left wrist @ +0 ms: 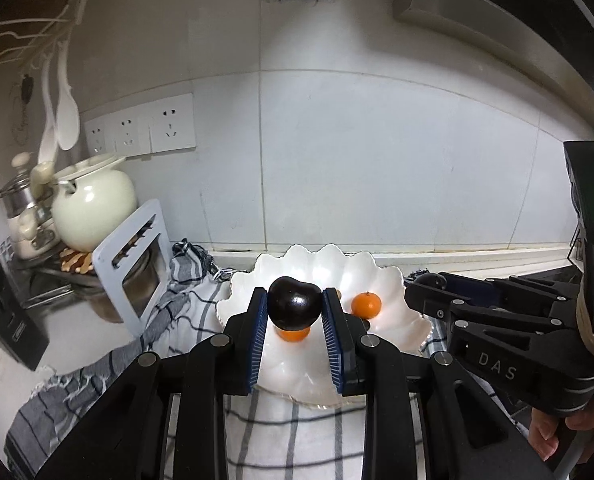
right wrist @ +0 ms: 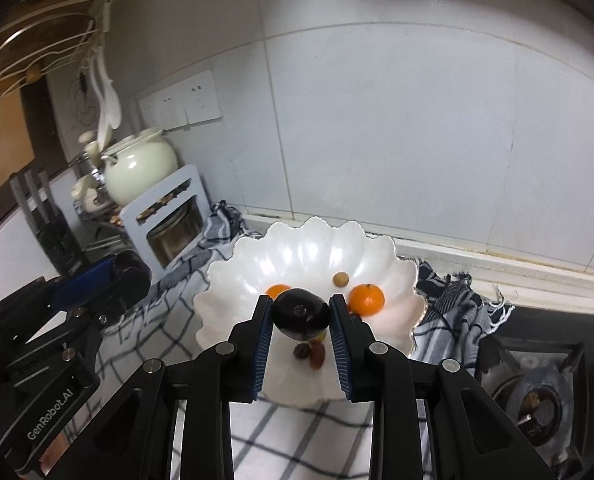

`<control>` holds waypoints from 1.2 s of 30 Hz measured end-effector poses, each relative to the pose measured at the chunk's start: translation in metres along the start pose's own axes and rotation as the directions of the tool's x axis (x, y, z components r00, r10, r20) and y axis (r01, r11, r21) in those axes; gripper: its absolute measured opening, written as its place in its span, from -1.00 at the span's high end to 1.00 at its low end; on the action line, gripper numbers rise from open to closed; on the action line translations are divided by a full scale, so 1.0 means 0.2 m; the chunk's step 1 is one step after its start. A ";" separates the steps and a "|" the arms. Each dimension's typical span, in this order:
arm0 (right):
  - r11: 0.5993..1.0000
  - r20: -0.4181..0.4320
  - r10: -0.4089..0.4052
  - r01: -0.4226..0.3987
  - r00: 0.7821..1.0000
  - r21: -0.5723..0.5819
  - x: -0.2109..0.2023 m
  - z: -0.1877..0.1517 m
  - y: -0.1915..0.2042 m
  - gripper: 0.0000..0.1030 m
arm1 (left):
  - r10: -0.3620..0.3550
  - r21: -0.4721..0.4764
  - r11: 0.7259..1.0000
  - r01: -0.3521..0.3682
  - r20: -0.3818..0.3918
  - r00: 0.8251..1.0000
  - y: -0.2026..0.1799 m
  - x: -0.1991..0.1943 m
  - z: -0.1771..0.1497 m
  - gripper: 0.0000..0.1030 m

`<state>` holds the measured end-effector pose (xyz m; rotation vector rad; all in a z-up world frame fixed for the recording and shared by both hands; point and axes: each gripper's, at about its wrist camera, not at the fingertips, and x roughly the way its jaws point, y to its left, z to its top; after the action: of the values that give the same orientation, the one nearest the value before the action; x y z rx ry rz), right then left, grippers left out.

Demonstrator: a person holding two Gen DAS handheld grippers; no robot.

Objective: Organize fruits
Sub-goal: 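Lift and carry both dark cherries in both grippers over the bowl, then open both grippers to drop the dark cherries into the bowl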

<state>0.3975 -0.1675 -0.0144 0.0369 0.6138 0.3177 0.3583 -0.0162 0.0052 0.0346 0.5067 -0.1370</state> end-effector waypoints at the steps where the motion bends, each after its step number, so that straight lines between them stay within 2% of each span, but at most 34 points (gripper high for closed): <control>1: 1.000 -0.004 -0.001 0.001 1.000 0.003 0.02 0.01 -0.01 0.42 | -0.001 0.003 1.000 0.001 -0.004 1.000 0.00 0.03 0.01 0.46; 12: 0.999 -0.052 -0.044 0.044 0.998 0.015 0.27 0.10 -0.03 0.42 | -0.018 0.004 1.000 0.018 -0.108 0.994 0.05 0.37 0.10 0.46; 18: 0.998 -0.095 -0.058 0.060 0.994 0.019 0.39 0.13 -0.06 0.42 | -0.043 -0.012 0.999 0.042 -0.192 0.981 0.06 0.58 0.11 0.46; 26: 0.997 -0.160 -0.067 0.074 0.985 0.038 0.52 0.13 -0.14 0.41 | -0.063 -0.015 0.998 0.061 -0.258 0.964 0.04 0.76 0.13 0.44; 28: 0.996 -0.172 -0.073 0.082 0.982 0.044 0.55 0.13 -0.16 0.41 | -0.064 -0.008 0.998 0.064 -0.287 0.956 0.03 0.81 0.13 0.39; 30: 0.995 -0.189 -0.083 0.093 0.979 0.047 0.57 0.12 -0.17 0.40 | -0.062 -0.007 0.998 0.062 -0.298 0.953 0.04 0.83 0.11 0.01; 33: 0.991 -0.200 -0.110 0.122 0.974 0.047 0.56 0.11 -0.17 0.38 | -0.057 -0.013 0.998 0.055 -0.292 0.955 0.06 0.83 0.10 -0.04; 36: 0.988 -0.190 -0.139 0.149 0.972 0.043 0.53 0.10 -0.17 0.21 | -0.056 -0.021 0.998 0.052 -0.286 0.956 0.08 0.80 0.10 -0.11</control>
<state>0.5003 -0.1666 -0.0624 0.0172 0.8070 0.1636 0.5085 -0.0211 -0.0544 0.0279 0.7993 -0.1838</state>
